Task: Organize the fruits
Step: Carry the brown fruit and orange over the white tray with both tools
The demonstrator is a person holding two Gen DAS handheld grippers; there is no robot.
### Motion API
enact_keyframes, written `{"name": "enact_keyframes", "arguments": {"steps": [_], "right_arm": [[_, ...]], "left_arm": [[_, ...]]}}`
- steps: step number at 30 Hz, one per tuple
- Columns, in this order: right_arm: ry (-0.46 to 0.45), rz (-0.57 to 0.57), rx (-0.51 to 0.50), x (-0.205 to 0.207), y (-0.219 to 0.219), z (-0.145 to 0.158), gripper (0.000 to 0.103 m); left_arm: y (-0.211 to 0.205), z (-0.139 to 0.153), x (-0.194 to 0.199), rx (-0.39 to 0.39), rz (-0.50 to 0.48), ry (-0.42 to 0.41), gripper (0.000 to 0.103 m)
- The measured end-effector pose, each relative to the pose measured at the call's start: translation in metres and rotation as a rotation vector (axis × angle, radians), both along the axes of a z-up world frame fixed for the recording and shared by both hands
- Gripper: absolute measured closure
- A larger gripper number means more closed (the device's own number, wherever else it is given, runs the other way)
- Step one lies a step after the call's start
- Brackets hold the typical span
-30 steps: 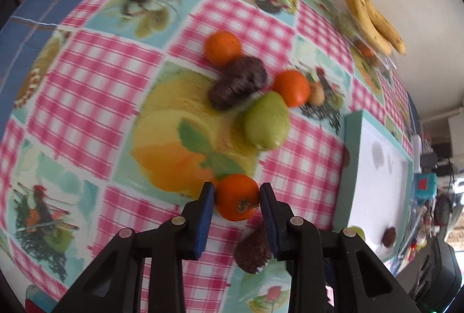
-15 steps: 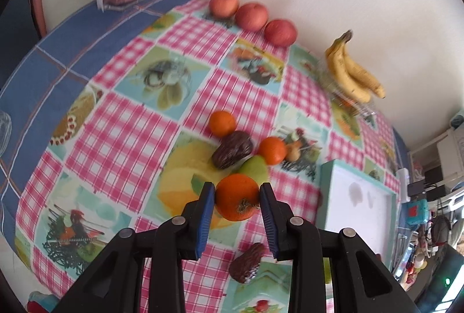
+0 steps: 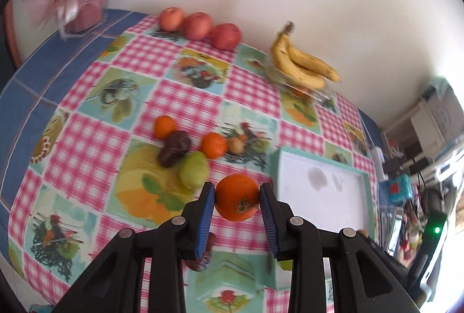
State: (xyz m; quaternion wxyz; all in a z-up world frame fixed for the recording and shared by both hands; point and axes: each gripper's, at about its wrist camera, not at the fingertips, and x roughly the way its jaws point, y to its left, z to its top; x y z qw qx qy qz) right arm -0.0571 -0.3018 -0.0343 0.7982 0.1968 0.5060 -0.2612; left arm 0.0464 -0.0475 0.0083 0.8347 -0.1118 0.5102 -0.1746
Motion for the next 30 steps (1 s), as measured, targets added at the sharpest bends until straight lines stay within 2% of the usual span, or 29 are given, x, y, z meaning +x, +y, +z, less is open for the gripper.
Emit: {"name": "enact_keyframes", "arguments": {"steps": [11,17,23,30], "right_arm": [[-0.029,-0.089,-0.009,-0.022,-0.032,0.005,0.076],[0.017,-0.069,0.038,-0.017,-0.034,-0.013,0.076],[0.099,-0.065,0.107,-0.013,-0.034,-0.048,0.076],[0.119,-0.063,0.118,-0.015,-0.033,-0.055,0.076]], "left_arm": [[-0.080,0.000,-0.030,0.007,-0.238,-0.008,0.069],[-0.105,-0.019,-0.030,0.042,-0.274,0.010,0.069],[-0.114,-0.059,-0.019,0.079,-0.281,0.077,0.069],[-0.112,-0.078,-0.014,0.099,-0.271,0.093,0.069]]}}
